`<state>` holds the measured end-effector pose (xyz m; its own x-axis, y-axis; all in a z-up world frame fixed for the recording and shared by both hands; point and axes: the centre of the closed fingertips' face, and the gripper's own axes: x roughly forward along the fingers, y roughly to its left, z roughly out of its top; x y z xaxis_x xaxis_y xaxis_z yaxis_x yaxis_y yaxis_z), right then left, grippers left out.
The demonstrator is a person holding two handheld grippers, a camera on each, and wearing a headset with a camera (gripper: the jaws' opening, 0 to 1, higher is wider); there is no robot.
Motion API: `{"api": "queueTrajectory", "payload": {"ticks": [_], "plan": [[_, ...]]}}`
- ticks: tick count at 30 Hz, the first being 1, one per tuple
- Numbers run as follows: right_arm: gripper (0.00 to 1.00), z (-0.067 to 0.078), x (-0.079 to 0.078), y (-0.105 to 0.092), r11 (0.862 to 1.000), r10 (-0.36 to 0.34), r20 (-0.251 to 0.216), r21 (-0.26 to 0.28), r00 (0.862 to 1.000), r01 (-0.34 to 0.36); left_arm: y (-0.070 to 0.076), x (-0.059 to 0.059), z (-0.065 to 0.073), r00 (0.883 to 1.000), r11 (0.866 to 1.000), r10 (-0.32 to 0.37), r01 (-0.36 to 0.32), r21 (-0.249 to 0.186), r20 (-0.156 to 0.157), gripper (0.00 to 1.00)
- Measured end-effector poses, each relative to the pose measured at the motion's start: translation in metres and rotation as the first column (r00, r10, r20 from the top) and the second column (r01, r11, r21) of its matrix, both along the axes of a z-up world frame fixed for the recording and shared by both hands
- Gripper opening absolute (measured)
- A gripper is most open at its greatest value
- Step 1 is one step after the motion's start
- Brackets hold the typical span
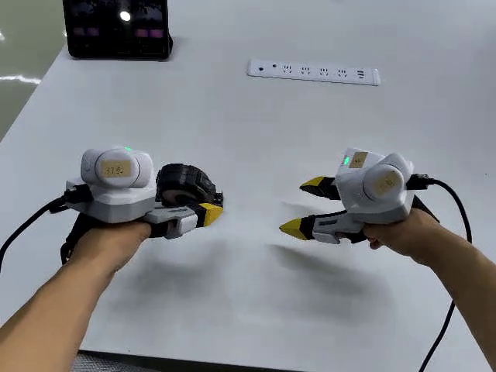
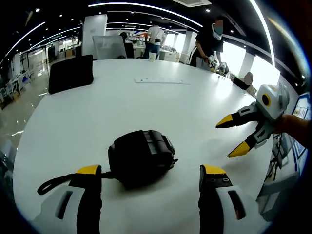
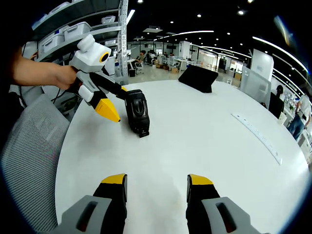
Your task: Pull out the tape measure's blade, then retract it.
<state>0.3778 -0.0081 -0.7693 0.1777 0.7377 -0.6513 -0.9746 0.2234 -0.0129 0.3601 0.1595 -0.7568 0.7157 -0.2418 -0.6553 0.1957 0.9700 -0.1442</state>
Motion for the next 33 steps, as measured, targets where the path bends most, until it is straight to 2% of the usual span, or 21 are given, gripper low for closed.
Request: {"api": "queueTrajectory", "payload": {"ticks": [3, 11, 13, 17, 22, 27, 33], "plan": [[0.52, -0.001, 0.000, -0.006, 0.999, -0.033, -0.009, 0.011, 0.999, 0.033, 0.001, -0.002, 0.002, 1.000, 1.000, -0.017, 0.017, 0.001, 0.015, 0.81], [0.56, 0.000, 0.001, -0.019, 0.995, -0.092, 0.005, 0.043, 0.996, 0.092, 0.001, -0.009, 0.008, 0.996, 0.998, -0.064, 0.064, 0.002, 0.064, 0.87], [0.58, 0.000, -0.001, -0.022, 0.992, -0.111, -0.003, 0.053, 0.994, 0.111, 0.002, -0.011, 0.008, 0.995, 0.998, -0.070, 0.070, 0.002, 0.067, 0.87], [0.63, 0.000, -0.003, -0.026, 0.990, -0.128, 0.008, 0.057, 0.992, 0.127, 0.002, -0.014, 0.006, 0.993, 0.996, -0.094, 0.094, 0.012, 0.074, 0.88], [0.67, 0.007, -0.007, -0.030, 0.985, -0.156, 0.012, 0.078, 0.988, 0.155, 0.002, -0.016, 0.007, 0.991, 0.995, -0.103, 0.103, 0.010, 0.083, 0.88], [0.71, 0.011, -0.010, -0.033, 0.981, -0.172, 0.018, 0.097, 0.985, 0.170, 0.002, -0.019, 0.011, 0.987, 0.993, -0.118, 0.117, 0.008, 0.109, 0.90], [0.75, 0.014, -0.012, -0.037, 0.974, -0.192, 0.019, 0.125, 0.981, 0.188, 0.000, -0.026, 0.012, 0.979, 0.987, -0.162, 0.160, 0.026, 0.124, 0.93]]}}
